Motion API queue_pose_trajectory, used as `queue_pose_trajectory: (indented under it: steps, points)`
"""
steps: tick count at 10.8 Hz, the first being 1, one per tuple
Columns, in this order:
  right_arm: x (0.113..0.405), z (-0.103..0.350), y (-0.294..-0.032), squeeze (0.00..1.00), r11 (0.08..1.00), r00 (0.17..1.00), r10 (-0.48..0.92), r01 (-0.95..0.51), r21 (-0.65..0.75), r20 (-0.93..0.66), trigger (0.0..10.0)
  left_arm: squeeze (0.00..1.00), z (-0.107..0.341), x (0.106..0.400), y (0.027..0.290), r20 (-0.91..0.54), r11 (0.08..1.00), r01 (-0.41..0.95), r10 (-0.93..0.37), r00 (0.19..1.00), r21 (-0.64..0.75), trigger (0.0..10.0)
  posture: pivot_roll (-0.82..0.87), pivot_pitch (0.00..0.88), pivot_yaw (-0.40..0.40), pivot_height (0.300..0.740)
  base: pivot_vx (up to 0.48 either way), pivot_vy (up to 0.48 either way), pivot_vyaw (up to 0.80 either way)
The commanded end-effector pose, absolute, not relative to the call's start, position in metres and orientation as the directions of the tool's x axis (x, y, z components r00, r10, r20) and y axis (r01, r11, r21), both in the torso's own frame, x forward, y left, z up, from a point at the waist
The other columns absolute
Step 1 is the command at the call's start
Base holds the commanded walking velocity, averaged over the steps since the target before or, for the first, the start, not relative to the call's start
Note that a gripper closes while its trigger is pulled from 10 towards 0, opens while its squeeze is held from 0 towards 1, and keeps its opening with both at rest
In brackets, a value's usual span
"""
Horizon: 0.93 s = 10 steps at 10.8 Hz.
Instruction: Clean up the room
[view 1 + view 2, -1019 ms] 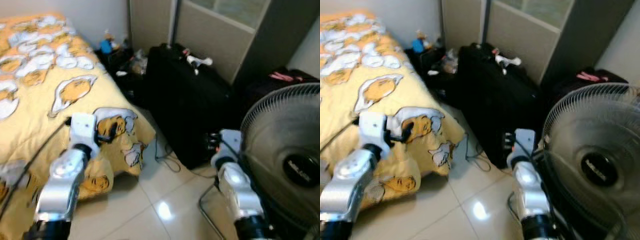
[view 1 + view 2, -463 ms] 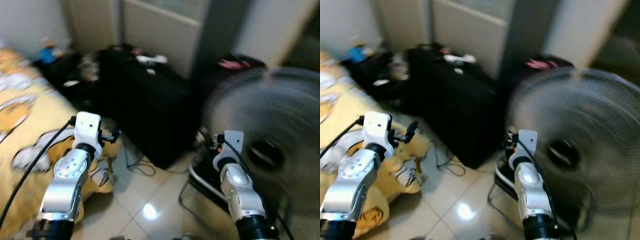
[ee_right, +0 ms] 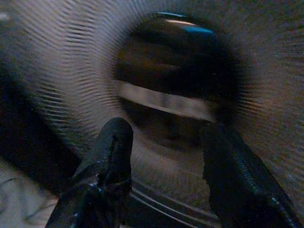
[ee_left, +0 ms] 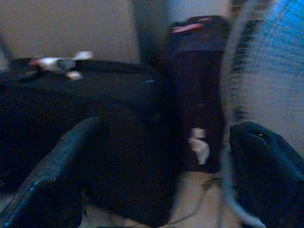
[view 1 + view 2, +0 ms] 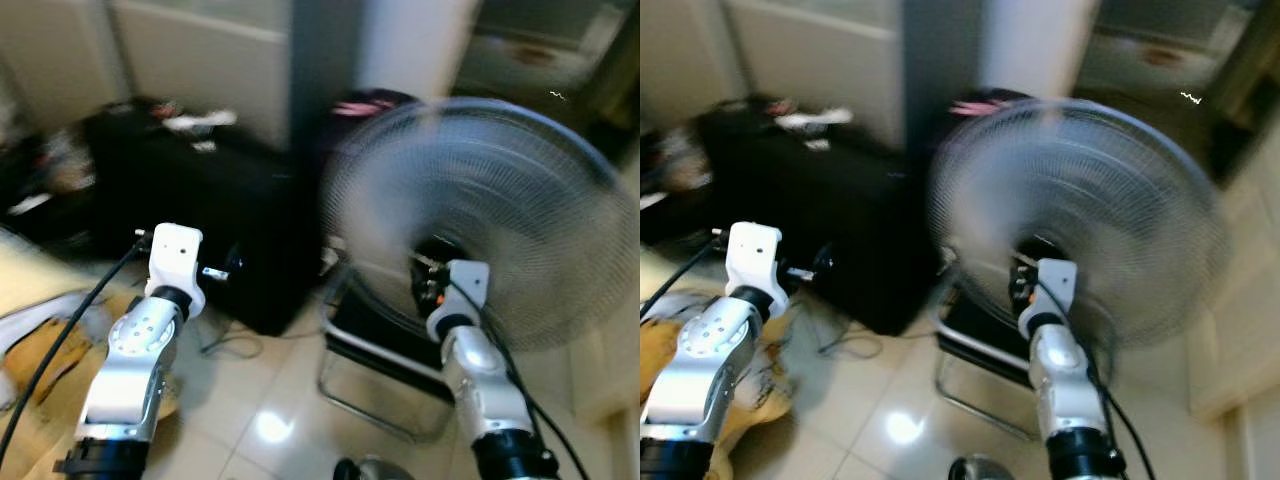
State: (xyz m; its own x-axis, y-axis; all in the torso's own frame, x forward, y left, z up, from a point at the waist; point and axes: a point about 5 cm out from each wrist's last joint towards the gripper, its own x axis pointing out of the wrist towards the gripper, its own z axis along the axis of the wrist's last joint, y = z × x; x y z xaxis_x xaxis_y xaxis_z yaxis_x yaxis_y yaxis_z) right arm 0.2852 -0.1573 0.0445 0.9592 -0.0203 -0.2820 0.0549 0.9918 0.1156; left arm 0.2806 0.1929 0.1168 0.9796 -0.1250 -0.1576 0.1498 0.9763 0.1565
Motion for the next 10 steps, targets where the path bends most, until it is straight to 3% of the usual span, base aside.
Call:
queue_pose_trajectory:
  steps: [1,5,7,10]
  points:
    - [0.2866,0.0471,-0.1588,0.0,0.99,0.96,-0.031,0.068,0.126,-0.278,10.0,0.0,0.1188,0.2816,0.1912,-0.149,0.973,0.162,-0.138,0.979,0.163,10.0,-0.01,0.0,-0.035,0.74,0.0,0.0,-0.78]
    - [0.2863,0.0467,-0.1591,0.0,0.991,0.959,-0.028,0.063,0.118,-0.281,10.0,0.0,0.1196,0.2813,0.1879,-0.142,0.971,0.177,-0.155,0.978,0.162,10.0,-0.01,0.0,-0.036,0.74,0.0,0.0,-0.78]
    - [0.2856,0.0461,-0.1584,0.0,0.992,0.961,-0.023,0.055,0.11,-0.275,10.0,0.0,0.1194,0.28,0.1871,-0.142,0.972,0.188,-0.168,0.976,0.143,10.0,-0.01,0.0,-0.036,0.74,0.0,0.0,0.0]
    - [0.2855,0.0463,-0.1593,0.0,0.994,0.961,-0.021,0.05,0.098,-0.274,10.0,0.0,0.1193,0.2807,0.1877,-0.142,0.974,0.18,-0.16,0.977,0.14,10.0,-0.01,0.0,-0.036,0.74,0.0,0.385,0.0]
